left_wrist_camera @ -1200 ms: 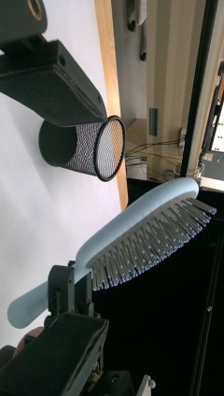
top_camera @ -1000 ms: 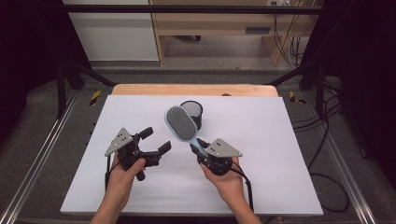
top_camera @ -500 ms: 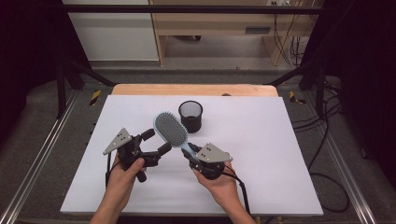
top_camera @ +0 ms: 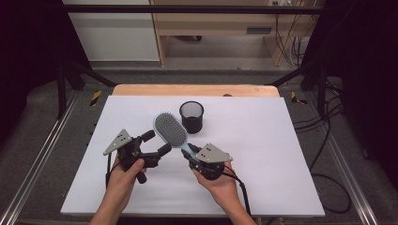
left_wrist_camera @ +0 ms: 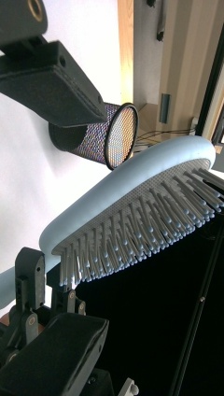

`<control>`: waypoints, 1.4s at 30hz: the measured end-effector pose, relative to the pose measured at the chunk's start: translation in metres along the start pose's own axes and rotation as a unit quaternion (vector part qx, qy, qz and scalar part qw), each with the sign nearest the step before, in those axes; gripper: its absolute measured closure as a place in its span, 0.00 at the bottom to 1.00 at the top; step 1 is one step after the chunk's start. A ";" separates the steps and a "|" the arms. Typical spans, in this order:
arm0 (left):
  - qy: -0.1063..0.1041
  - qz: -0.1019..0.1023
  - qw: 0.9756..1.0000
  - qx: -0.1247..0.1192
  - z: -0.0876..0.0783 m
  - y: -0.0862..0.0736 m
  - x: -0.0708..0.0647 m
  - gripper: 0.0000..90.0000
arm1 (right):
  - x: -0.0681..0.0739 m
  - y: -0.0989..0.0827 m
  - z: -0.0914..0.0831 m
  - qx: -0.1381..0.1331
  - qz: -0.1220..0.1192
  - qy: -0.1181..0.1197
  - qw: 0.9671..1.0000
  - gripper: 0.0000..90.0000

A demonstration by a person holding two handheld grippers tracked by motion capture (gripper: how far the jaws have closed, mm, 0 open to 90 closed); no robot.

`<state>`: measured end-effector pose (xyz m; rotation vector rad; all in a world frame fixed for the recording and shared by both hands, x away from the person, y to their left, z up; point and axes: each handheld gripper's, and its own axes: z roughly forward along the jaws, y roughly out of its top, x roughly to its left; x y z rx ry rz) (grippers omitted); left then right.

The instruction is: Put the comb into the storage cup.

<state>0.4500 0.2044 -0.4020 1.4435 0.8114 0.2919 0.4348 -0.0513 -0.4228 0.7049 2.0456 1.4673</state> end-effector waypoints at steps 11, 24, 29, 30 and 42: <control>0.000 -0.004 1.000 0.002 0.002 -0.002 0.001 0.03 | 0.000 0.000 0.001 0.001 0.001 0.002 1.000 0.77; -0.003 -0.012 1.000 0.001 0.002 -0.002 0.003 0.03 | 0.004 -0.002 0.005 0.003 -0.005 0.011 1.000 0.77; -0.008 -0.023 1.000 -0.004 0.003 -0.002 0.004 0.04 | 0.007 -0.002 0.006 0.002 -0.008 0.019 1.000 0.77; -0.008 -0.025 1.000 -0.004 0.003 -0.003 0.004 0.04 | 0.007 -0.002 0.006 0.003 -0.009 0.020 1.000 0.77; -0.012 -0.075 0.997 -0.029 -0.002 -0.001 0.010 0.16 | 0.014 -0.002 0.009 0.004 -0.014 0.033 0.999 0.77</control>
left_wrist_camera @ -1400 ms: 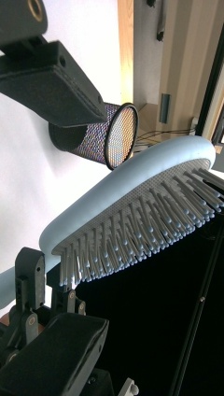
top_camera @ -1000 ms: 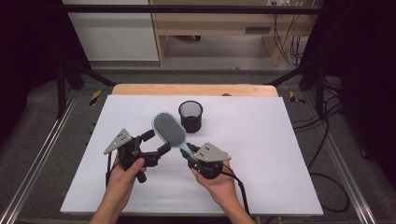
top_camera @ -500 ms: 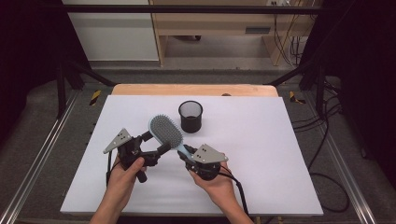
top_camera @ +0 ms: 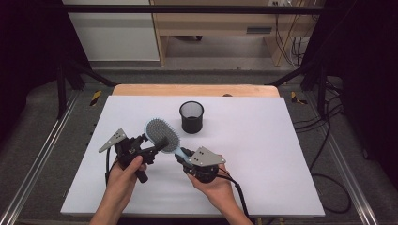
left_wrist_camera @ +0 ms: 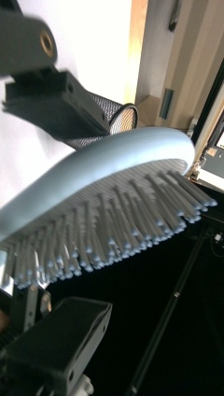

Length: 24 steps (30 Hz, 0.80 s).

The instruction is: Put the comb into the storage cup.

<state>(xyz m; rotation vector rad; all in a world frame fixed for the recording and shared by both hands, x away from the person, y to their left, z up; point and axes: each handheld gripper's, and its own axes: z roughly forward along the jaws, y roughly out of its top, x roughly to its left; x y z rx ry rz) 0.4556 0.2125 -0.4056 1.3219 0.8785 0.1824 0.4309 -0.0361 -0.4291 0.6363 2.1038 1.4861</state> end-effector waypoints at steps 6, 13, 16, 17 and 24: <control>-0.009 -0.036 0.999 -0.006 -0.002 -0.001 0.004 0.29 | 0.005 -0.001 0.004 0.003 -0.002 0.008 1.000 0.77; 0.008 -0.050 0.999 -0.004 -0.004 -0.003 0.007 0.43 | 0.006 -0.004 0.008 0.010 0.004 0.014 1.000 0.77; -0.002 -0.068 0.998 -0.010 -0.005 -0.003 0.008 0.47 | 0.006 -0.003 0.008 0.016 0.004 0.015 1.000 0.77; -0.003 -0.070 0.998 -0.011 -0.005 -0.003 0.007 0.49 | 0.007 -0.004 0.008 0.019 0.004 0.014 1.000 0.77; -0.005 -0.069 0.997 -0.014 -0.005 -0.004 0.002 0.55 | 0.008 -0.003 0.010 0.035 0.003 0.013 0.999 0.77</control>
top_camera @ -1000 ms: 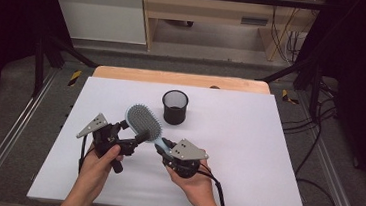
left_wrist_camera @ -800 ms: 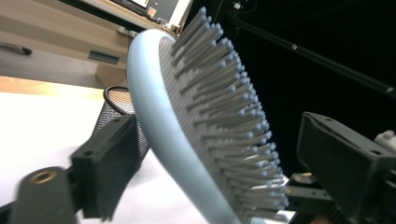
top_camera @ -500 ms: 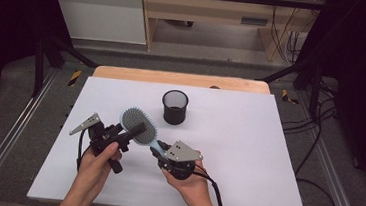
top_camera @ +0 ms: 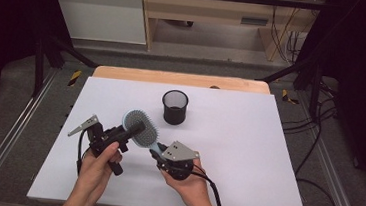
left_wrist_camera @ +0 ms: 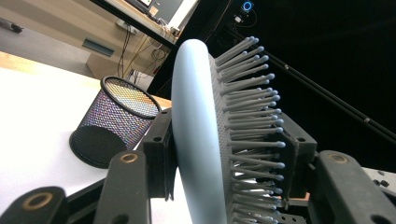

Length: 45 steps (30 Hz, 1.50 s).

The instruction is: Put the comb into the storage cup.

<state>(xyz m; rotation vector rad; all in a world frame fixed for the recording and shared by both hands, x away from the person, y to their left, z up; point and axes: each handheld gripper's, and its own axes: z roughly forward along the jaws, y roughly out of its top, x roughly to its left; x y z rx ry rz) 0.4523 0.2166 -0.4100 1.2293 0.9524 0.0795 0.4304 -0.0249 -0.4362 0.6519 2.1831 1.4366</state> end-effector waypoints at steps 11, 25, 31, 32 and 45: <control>-0.002 -0.002 1.000 -0.005 -0.001 -0.001 -0.002 0.58 | 0.001 0.000 0.002 0.006 0.001 0.002 1.000 0.77; -0.006 -0.003 1.000 -0.009 -0.003 -0.003 0.000 0.58 | -0.001 -0.001 0.004 0.007 0.005 0.013 1.000 0.77; -0.007 -0.009 1.000 -0.015 -0.002 -0.004 0.001 0.58 | -0.002 -0.001 0.004 0.006 0.010 0.016 1.000 0.77; -0.008 -0.009 1.000 -0.016 -0.002 -0.004 0.000 0.58 | -0.002 -0.001 0.003 0.005 0.012 0.016 1.000 0.77; -0.002 -0.005 1.000 -0.030 -0.004 -0.002 0.000 0.58 | -0.006 -0.003 0.000 0.001 0.027 0.011 1.000 0.38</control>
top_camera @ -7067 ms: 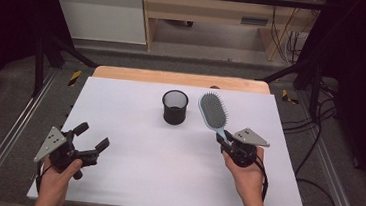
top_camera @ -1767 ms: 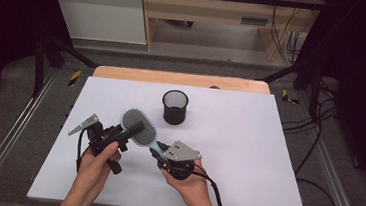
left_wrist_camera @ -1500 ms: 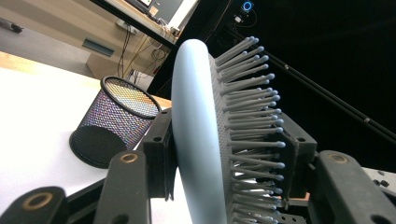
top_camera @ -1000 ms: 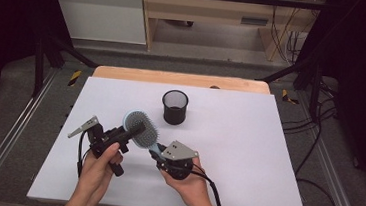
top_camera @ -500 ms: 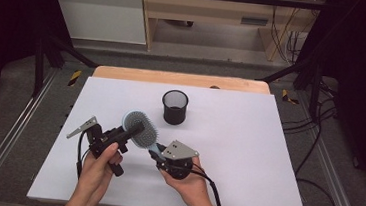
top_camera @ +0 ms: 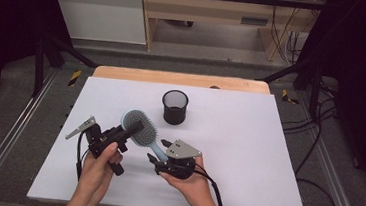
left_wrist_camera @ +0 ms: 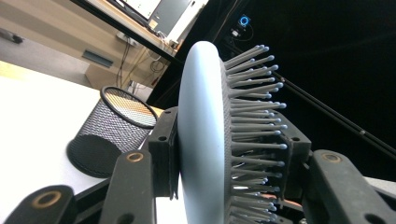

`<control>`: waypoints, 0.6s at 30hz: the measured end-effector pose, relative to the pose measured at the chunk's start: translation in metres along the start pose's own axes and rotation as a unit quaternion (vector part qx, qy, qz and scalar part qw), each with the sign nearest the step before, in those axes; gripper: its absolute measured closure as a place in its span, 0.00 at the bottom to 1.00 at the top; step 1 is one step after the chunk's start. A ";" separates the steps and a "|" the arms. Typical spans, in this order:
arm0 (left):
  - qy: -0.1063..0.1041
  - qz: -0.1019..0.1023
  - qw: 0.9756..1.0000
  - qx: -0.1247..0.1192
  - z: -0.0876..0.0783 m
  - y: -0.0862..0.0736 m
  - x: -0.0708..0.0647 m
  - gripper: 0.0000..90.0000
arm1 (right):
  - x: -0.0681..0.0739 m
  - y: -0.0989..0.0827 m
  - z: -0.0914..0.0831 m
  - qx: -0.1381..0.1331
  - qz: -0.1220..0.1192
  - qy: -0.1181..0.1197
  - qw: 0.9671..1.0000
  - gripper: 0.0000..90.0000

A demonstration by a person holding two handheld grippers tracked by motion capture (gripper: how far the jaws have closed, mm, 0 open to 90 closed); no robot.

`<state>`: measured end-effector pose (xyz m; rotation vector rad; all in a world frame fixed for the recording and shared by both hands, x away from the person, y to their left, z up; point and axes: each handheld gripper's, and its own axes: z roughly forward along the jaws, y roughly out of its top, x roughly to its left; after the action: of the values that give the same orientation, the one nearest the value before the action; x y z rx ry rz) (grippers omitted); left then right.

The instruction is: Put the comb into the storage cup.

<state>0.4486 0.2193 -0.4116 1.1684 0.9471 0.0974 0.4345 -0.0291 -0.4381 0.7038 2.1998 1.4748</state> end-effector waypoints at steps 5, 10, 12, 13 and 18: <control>0.003 0.002 1.000 -0.012 -0.003 0.004 0.003 0.58 | -0.008 0.002 -0.007 -0.003 0.002 -0.015 1.000 0.22; 0.009 0.007 1.000 -0.021 -0.009 0.008 0.006 0.58 | -0.022 0.000 -0.015 0.001 0.013 -0.020 1.000 0.15; 0.014 0.008 0.999 -0.030 -0.013 0.011 0.007 0.58 | -0.028 -0.001 -0.017 0.005 0.018 -0.025 1.000 0.13; 0.014 0.009 0.999 -0.032 -0.015 0.012 0.007 0.58 | -0.032 -0.002 -0.019 0.005 0.024 -0.027 0.999 0.13; 0.018 0.006 0.998 -0.055 -0.023 0.022 0.009 0.58 | -0.043 -0.004 -0.025 -0.001 0.050 -0.035 0.998 0.10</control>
<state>0.4476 0.2502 -0.4005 1.0739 0.9541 0.1784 0.4537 -0.0745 -0.4306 0.8629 2.1382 1.4772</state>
